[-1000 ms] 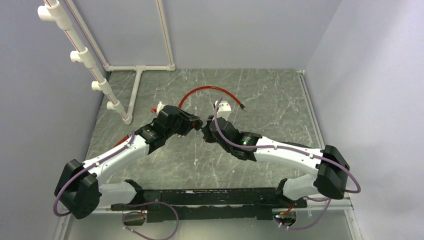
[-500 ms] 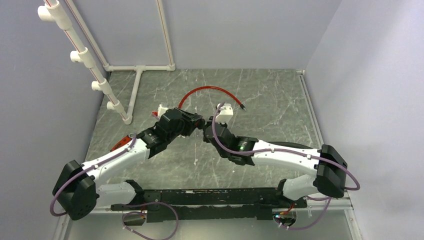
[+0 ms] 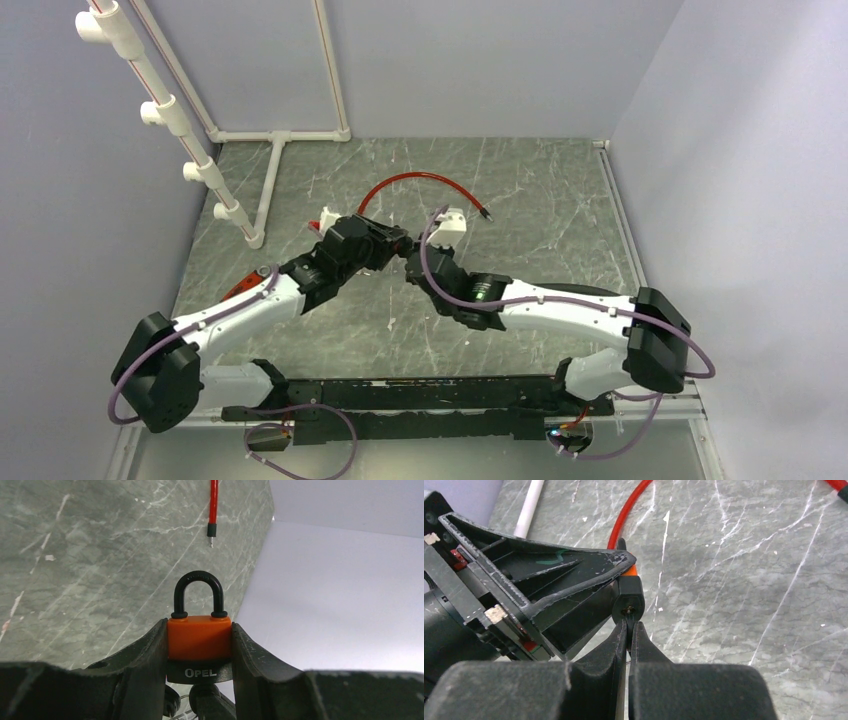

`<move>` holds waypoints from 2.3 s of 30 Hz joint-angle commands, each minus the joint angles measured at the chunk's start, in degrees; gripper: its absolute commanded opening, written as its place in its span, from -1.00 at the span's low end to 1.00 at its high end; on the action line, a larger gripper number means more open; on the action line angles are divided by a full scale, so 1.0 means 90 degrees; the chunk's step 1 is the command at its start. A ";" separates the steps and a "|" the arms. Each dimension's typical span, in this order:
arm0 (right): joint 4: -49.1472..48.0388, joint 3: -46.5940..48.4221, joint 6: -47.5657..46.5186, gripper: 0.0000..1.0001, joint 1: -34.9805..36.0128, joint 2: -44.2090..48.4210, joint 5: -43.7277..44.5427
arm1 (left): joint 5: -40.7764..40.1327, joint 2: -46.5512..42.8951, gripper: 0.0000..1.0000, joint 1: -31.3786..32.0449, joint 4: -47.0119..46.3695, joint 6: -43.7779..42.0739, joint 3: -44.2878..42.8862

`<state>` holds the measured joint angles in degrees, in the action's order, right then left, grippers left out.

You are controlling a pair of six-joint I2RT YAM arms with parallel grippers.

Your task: Unlock with the key

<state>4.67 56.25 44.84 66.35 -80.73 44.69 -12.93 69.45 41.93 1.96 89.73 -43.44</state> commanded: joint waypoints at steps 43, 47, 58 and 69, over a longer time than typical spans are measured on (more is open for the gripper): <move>-0.8647 -0.2132 0.3828 -1.00 -0.3505 -0.0225 -0.8649 | 0.1650 -0.1163 -1.00 0.0858 -0.3284 -0.2279 0.0792; -0.9176 -0.2013 0.4232 -1.00 -0.3509 -0.0438 -0.8740 | 0.1878 -0.1448 -1.00 0.0858 -0.3297 -0.2705 0.0690; -1.1172 -0.1246 0.5905 -1.00 -0.3506 -0.1309 -0.8955 | 0.2397 -0.2009 -1.00 0.0858 -0.2869 -0.3833 0.0314; -0.8820 -0.1042 0.4493 -0.74 -0.3461 -0.0472 -0.9319 | 0.2150 -0.2191 -1.00 0.0858 -0.2142 -0.4008 -0.0007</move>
<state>-84.12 43.35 93.76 34.76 -92.42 -46.81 -9.28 51.16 45.12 -21.30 52.36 -41.15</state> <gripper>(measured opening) 0.028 0.453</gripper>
